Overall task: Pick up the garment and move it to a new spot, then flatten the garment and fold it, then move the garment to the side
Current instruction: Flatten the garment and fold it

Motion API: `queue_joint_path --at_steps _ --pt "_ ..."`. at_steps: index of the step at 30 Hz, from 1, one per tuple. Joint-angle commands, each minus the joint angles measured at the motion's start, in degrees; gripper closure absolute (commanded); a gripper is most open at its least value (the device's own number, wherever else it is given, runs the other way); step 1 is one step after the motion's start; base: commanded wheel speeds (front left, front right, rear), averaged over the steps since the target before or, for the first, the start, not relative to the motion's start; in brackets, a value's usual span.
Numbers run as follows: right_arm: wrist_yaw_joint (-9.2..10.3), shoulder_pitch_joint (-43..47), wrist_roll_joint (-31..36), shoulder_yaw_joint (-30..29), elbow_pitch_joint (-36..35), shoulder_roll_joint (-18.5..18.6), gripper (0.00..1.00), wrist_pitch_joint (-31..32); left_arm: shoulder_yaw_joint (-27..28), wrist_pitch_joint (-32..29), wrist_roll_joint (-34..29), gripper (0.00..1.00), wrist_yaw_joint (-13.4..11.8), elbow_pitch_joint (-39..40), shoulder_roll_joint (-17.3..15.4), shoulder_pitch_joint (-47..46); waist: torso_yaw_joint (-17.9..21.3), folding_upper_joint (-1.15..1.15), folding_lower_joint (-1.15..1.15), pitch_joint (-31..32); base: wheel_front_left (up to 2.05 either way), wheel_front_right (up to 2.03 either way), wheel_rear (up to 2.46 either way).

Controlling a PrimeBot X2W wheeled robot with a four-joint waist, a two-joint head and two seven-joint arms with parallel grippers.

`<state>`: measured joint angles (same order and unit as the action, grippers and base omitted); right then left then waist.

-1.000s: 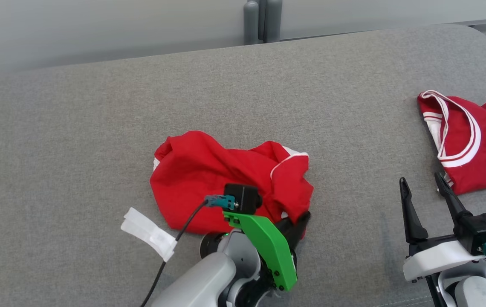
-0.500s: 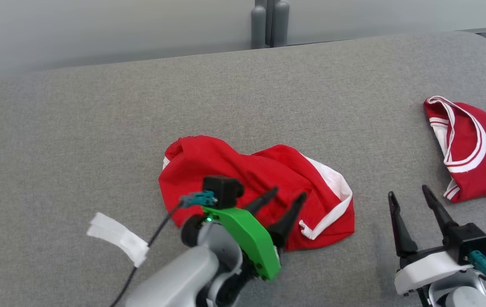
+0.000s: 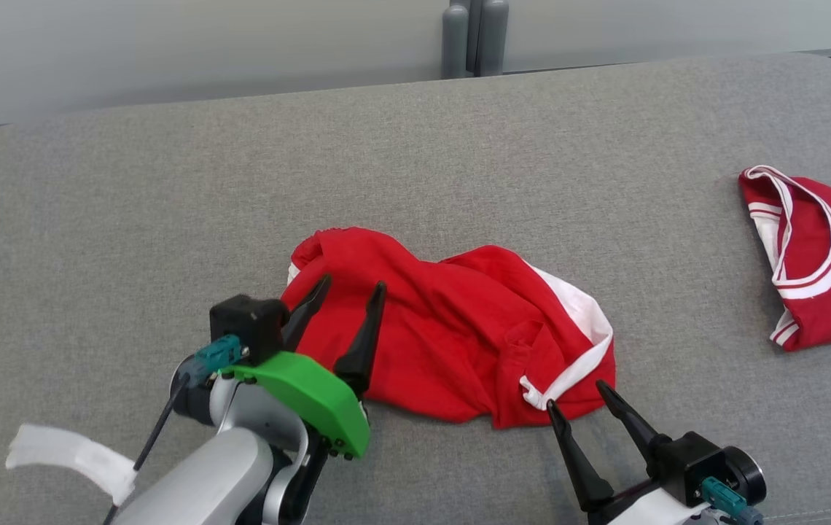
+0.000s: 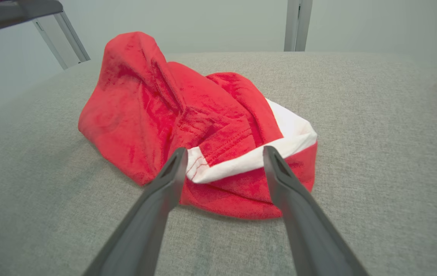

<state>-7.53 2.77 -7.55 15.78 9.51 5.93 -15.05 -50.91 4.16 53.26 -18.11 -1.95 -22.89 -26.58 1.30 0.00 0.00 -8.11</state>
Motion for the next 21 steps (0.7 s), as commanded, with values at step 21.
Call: queue_joint_path --at_steps 21 --pt "0.05 3.16 -11.82 -2.86 -2.70 -1.10 0.00 10.15 10.16 10.94 -3.05 0.00 -8.95 7.98 -8.50 21.45 -6.98 0.00 0.00 0.47 0.00 0.00 0.00"
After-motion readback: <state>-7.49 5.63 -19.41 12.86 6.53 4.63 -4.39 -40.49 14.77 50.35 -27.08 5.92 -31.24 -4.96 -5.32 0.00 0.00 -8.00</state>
